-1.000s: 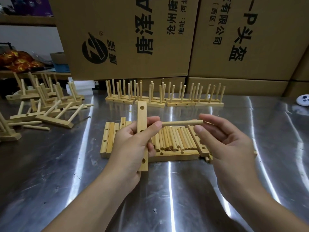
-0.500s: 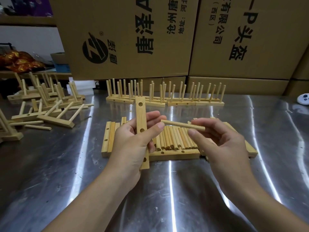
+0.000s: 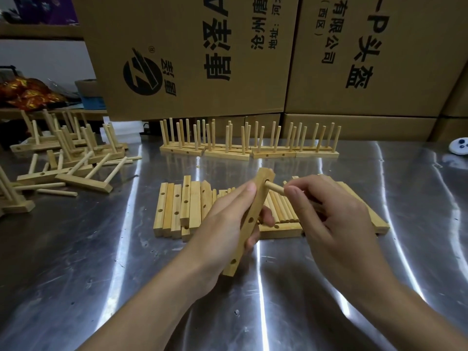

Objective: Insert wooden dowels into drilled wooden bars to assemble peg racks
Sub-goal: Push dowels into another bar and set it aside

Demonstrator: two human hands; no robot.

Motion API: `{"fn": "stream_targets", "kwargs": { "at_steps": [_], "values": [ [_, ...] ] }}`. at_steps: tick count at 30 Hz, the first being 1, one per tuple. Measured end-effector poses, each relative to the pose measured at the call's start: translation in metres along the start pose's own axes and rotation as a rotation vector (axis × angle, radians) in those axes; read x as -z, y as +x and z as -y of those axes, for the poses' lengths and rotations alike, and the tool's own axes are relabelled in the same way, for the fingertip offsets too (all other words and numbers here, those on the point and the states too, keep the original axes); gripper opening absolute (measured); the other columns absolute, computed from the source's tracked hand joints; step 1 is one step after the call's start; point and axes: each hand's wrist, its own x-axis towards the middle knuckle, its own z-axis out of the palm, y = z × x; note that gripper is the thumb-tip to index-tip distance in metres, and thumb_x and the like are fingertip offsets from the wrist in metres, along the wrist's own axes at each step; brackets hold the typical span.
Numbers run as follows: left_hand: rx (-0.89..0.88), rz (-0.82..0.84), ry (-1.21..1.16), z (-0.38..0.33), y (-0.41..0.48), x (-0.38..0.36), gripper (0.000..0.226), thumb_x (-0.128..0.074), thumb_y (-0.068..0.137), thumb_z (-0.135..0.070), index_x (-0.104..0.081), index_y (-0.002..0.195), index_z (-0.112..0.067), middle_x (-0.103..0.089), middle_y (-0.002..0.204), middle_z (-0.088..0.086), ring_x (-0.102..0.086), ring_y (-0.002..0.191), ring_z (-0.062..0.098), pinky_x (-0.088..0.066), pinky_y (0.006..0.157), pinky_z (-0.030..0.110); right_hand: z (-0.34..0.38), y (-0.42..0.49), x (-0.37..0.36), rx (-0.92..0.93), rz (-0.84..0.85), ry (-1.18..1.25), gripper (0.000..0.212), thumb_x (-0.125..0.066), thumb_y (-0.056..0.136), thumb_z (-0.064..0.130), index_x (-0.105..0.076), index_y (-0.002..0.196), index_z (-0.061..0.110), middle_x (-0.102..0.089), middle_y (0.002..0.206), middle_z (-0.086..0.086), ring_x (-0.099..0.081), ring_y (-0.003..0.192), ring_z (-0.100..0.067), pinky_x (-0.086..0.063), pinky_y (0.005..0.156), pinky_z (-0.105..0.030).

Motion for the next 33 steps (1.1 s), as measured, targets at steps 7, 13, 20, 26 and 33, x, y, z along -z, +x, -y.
{"fn": "stream_targets", "kwargs": {
  "at_steps": [7,13,20,26,33],
  "values": [
    [-0.071,0.054,0.077,0.000,0.000,0.002,0.036,-0.035,0.111,-0.052,-0.064,0.132,-0.056,-0.049,0.070,-0.004,-0.044,0.063,0.010,-0.041,0.059,0.021,-0.001,0.000,0.007,0.107,-0.016,-0.173,0.023,-0.054,0.110,0.041,-0.068,0.106,0.023,-0.056,0.088,0.011,-0.058,0.074,-0.012,-0.050,0.059,-0.037],
    [-0.201,0.007,0.242,0.003,-0.001,-0.003,0.042,-0.036,0.110,-0.055,-0.048,0.150,-0.058,-0.042,0.069,-0.005,-0.042,0.067,0.010,-0.039,0.063,0.029,0.000,0.001,0.015,0.192,-0.001,-0.296,0.025,-0.058,0.106,0.036,-0.073,0.105,0.016,-0.059,0.082,0.005,-0.055,0.065,-0.018,-0.049,0.053,-0.043],
    [-0.242,-0.039,0.304,0.009,-0.002,-0.006,0.047,-0.037,0.106,-0.057,-0.043,0.153,-0.057,-0.037,0.070,-0.005,-0.039,0.065,0.008,-0.037,0.060,0.023,0.006,0.002,0.015,-0.370,0.203,0.451,0.031,-0.070,0.098,0.042,-0.080,0.085,0.017,-0.048,0.055,0.012,-0.043,0.047,-0.010,-0.033,0.046,-0.014],
    [-0.237,-0.062,0.312,0.014,0.000,-0.012,0.050,-0.036,0.107,-0.052,-0.043,0.157,-0.049,-0.031,0.083,-0.023,-0.027,0.078,-0.004,-0.031,0.061,0.018,0.002,0.009,0.022,-0.536,0.372,0.510,0.036,-0.064,0.100,0.050,-0.079,0.086,0.020,-0.034,0.055,0.012,-0.031,0.049,-0.010,-0.029,0.044,-0.021],
    [-0.211,0.002,0.262,0.008,-0.003,-0.014,0.044,-0.037,0.111,-0.047,-0.045,0.155,-0.052,-0.042,0.071,0.007,-0.040,0.052,0.007,-0.036,0.047,0.020,-0.005,0.002,0.018,0.037,0.140,-0.110,0.042,-0.054,0.106,0.048,-0.062,0.073,0.024,-0.049,0.053,0.004,-0.049,0.052,-0.017,-0.039,0.050,-0.029]
  ]
}}
